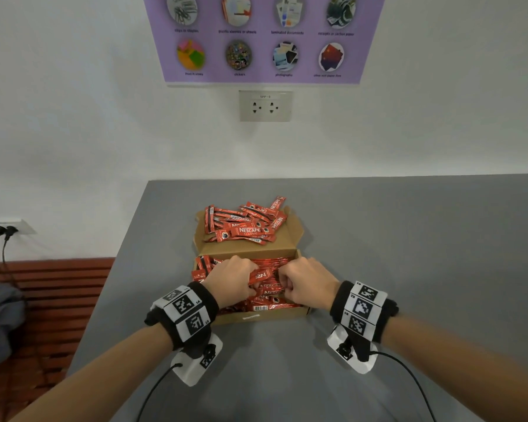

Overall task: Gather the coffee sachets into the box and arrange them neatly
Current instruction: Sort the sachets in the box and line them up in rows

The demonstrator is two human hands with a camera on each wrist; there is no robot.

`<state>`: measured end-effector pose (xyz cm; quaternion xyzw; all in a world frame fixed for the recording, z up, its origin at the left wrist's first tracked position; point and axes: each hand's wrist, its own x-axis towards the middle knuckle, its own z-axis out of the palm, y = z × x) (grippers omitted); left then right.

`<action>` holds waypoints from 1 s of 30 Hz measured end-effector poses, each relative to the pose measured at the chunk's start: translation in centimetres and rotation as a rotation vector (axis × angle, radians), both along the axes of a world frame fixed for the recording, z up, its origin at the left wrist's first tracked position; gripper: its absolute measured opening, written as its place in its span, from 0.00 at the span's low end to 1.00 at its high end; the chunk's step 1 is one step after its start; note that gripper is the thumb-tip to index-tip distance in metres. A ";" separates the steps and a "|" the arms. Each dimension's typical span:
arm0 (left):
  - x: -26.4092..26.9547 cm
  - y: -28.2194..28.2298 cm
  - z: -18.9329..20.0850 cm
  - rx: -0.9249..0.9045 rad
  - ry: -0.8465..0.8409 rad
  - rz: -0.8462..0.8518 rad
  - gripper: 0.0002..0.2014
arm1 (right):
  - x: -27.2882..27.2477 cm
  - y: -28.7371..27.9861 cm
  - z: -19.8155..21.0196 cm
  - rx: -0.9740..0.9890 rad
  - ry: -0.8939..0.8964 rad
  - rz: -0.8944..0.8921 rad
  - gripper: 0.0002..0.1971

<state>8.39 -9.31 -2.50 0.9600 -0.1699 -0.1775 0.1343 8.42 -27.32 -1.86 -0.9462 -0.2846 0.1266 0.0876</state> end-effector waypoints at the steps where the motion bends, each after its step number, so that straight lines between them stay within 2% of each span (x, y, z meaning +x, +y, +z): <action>1: -0.1 0.0 0.0 0.010 -0.009 -0.008 0.12 | 0.0 0.0 -0.1 -0.001 -0.001 -0.002 0.07; 4: -0.2 0.2 -0.1 0.019 -0.050 -0.023 0.12 | 0.1 -0.1 -0.2 0.008 0.008 -0.022 0.07; 7: -0.3 0.3 -0.3 0.037 -0.095 -0.044 0.16 | 0.2 -0.1 -0.4 0.021 0.008 -0.041 0.06; 10: -0.4 0.4 -0.4 0.031 -0.123 -0.051 0.18 | 0.1 0.2 -0.6 -0.006 -0.080 -0.005 0.06; 15: -0.4 0.8 0.2 -0.031 -0.124 -0.053 0.10 | 0.1 0.5 -0.7 -0.006 -0.116 0.050 0.11; 17: -0.4 1.0 0.3 -0.031 -0.102 -0.088 0.08 | 0.3 0.6 -0.9 -0.005 -0.103 0.071 0.10; 20: -0.4 1.6 0.1 -0.013 -0.043 -0.164 0.16 | 0.4 0.6 -1.0 0.006 -0.070 0.057 0.07; 25: -0.8 2.0 -0.3 -0.008 -0.038 -0.325 0.11 | 0.5 0.8 -1.1 0.033 -0.038 0.029 0.03; 30: -1.6 1.8 -1.2 -0.014 -0.054 -0.373 0.12 | 0.6 0.7 -1.4 0.038 -0.035 0.023 0.03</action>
